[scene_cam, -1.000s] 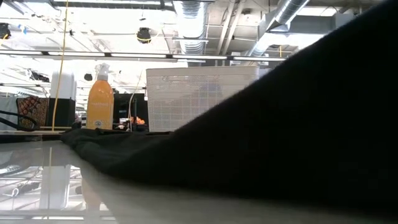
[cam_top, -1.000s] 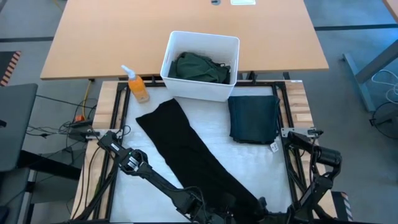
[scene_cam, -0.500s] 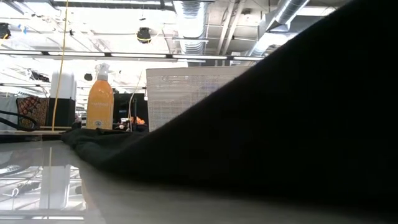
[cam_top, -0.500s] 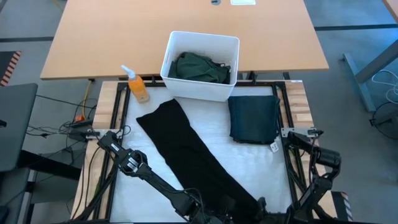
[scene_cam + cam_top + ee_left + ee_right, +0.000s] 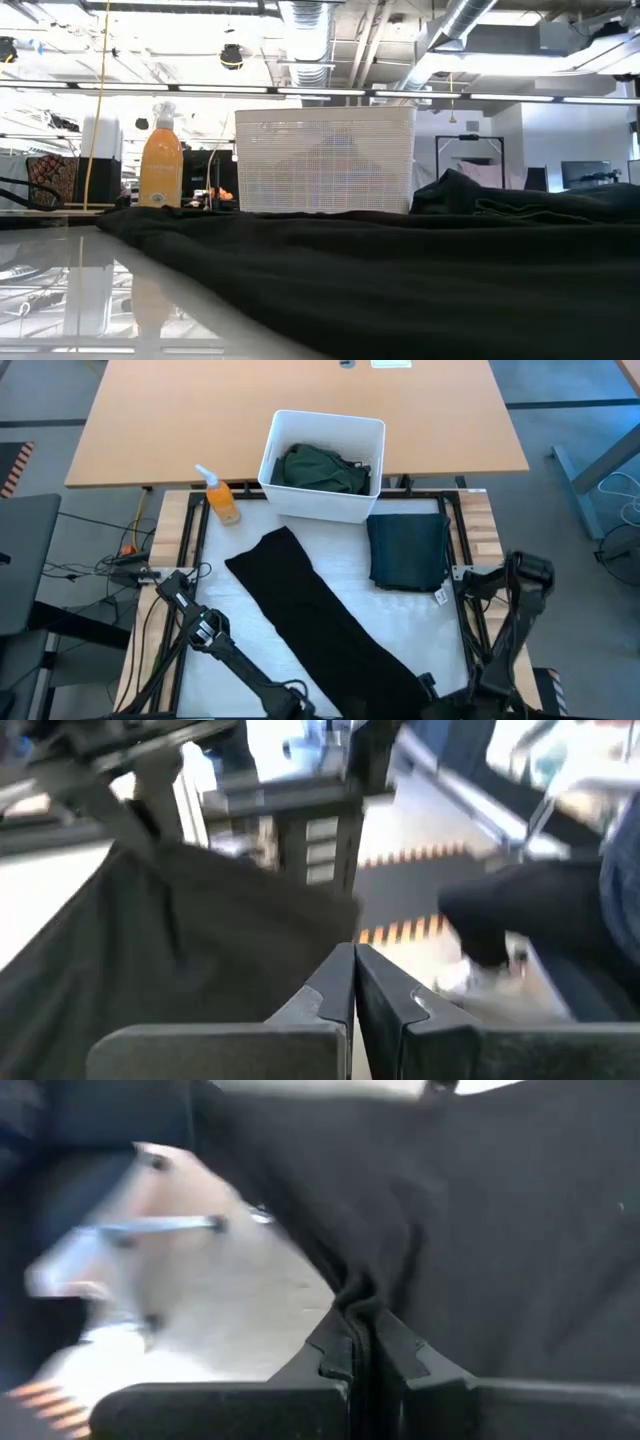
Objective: Fold laundry
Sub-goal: Fold the black t-shirt
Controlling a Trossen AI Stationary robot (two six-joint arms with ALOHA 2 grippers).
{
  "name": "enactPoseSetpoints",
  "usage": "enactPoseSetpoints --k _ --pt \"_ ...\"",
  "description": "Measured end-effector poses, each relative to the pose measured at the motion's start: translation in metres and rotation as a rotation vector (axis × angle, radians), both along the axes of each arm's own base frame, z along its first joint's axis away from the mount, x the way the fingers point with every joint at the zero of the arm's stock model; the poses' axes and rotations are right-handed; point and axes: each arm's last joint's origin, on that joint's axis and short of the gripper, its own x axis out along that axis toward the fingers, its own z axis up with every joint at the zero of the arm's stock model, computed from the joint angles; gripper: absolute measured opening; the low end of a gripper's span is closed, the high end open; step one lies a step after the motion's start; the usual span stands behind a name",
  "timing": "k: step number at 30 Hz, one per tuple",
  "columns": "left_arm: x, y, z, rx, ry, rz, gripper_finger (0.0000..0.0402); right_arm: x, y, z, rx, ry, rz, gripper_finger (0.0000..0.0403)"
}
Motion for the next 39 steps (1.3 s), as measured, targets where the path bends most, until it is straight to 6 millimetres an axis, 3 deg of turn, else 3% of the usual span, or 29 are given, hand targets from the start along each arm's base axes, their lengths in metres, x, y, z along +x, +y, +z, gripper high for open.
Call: enactPoseSetpoints --k 6,9,17,22,24,27,30,33,36,39 --pt "-0.017 -0.018 0.019 0.029 -0.138 0.088 0.0 0.029 -0.041 0.05 0.096 -0.009 0.063 0.0028" --pt "-0.027 -0.017 0.028 0.095 -0.141 0.223 0.0 0.036 -0.063 0.068 0.098 -0.03 0.046 0.0028" --pt "-0.033 0.0 0.027 0.259 -0.106 0.548 0.0 0.058 -0.096 0.073 0.037 -0.001 0.013 0.0028" --pt "-0.074 0.025 0.061 0.371 -0.022 0.723 0.0 0.078 -0.107 0.092 0.033 -0.077 0.072 0.0028" --pt "-0.098 0.044 0.064 0.443 0.026 0.818 0.0 0.083 -0.11 0.105 0.02 -0.106 0.097 0.0028" --pt "-0.122 0.07 0.042 0.461 0.067 0.988 0.0 0.088 -0.116 0.127 -0.002 -0.15 0.125 0.0028" --pt "-0.115 0.086 0.011 0.49 0.09 1.009 0.0 0.088 -0.121 0.143 -0.035 -0.154 0.14 0.0028" --pt "-0.093 0.112 -0.026 0.462 0.236 1.006 0.0 0.085 -0.123 0.155 -0.047 -0.158 0.152 0.0028" --pt "-0.075 0.133 -0.063 0.476 0.25 1.002 0.0 0.078 -0.119 0.159 -0.047 -0.132 0.165 0.0028" --pt "-0.066 0.142 -0.07 0.505 0.236 0.963 0.0 0.064 -0.11 0.157 -0.043 -0.077 0.185 0.0028"
